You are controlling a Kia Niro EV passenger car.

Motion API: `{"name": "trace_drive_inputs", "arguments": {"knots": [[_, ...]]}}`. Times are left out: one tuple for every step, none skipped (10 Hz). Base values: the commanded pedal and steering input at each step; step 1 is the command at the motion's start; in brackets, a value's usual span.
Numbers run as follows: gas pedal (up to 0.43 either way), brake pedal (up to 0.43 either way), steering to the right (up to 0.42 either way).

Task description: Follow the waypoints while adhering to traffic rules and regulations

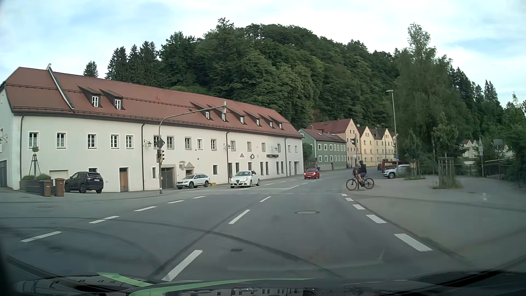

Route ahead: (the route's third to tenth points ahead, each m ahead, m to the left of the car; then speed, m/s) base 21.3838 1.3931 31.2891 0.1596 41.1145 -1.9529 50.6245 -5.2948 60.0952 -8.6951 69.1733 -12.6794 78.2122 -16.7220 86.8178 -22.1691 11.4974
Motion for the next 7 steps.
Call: {"name": "trace_drive_inputs", "arguments": {"knots": [[0.000,0.226,0.019],[0.000,0.183,0.022],[0.000,0.061,0.023],[0.000,0.006,0.026],[0.000,0.000,0.029],[0.000,0.000,0.031],[0.000,0.000,0.033]]}}
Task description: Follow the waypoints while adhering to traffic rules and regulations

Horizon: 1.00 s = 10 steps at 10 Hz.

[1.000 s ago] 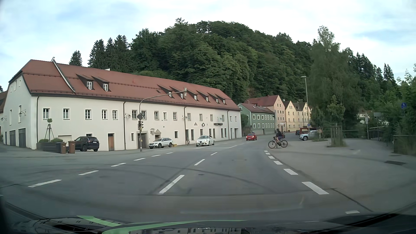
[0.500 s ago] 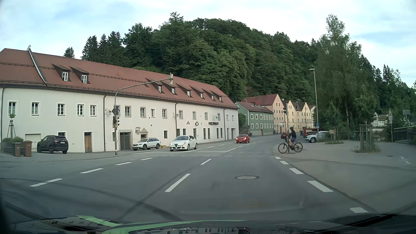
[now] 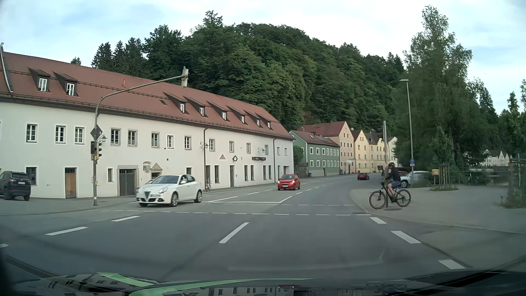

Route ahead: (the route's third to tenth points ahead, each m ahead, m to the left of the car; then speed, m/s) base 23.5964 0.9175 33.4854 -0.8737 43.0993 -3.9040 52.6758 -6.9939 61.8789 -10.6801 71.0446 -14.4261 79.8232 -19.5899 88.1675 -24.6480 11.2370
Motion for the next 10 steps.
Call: {"name": "trace_drive_inputs", "arguments": {"knots": [[0.000,0.000,0.036],[0.000,0.000,0.039],[0.000,0.000,0.039],[0.000,0.000,0.039],[0.000,0.000,0.039],[0.000,0.000,0.041],[0.000,0.000,0.042],[0.008,0.000,0.041],[0.079,0.000,0.040],[0.138,0.000,0.039]]}}
